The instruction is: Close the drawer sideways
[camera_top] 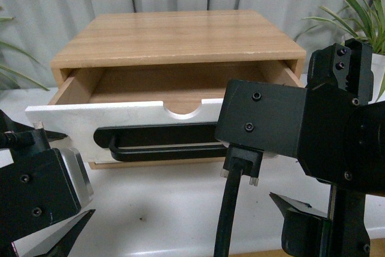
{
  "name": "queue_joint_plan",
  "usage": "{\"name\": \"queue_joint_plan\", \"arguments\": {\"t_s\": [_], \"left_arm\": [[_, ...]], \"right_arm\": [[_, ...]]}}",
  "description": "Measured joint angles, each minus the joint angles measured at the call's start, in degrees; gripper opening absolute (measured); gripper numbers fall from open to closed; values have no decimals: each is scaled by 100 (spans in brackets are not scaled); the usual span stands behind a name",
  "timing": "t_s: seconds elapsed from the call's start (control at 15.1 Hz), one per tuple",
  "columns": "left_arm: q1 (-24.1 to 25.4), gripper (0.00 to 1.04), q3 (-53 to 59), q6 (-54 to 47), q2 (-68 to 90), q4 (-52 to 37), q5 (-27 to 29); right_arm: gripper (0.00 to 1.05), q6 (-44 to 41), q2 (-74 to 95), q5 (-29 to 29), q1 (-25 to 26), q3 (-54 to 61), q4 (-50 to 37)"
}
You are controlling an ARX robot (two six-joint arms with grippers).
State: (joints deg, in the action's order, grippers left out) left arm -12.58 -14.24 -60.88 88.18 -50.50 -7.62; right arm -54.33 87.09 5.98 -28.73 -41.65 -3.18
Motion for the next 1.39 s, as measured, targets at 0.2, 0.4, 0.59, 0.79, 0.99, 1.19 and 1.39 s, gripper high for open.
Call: {"name": "queue_joint_plan", "arguments": {"t_s": [0.2,0.4,0.59,0.79,0.99,1.19,1.39], "left_arm": [[173,98,-299,-98,522,-247,-13],[275,98,-599,-111,885,-457,11],[350,98,-1084,-205,1314,-450,35],[385,98,-1587,-256,1735,-348,76],[365,98,-1956,-280,1941,-153,74],[339,98,-2146,-363,2146,2,37],[334,98,-2094,-367,2079,-55,13]], "right_arm": [[98,-186,514,0,136,-240,-236],[98,-289,750,31,286,-472,-413],[98,-409,1132,33,450,-885,-525],[98,-457,1572,15,601,-1314,-509],[98,-472,1875,-55,741,-1709,-476],[98,-435,2135,-87,750,-1904,-431],[98,-354,2173,-179,752,-1847,-487]]}}
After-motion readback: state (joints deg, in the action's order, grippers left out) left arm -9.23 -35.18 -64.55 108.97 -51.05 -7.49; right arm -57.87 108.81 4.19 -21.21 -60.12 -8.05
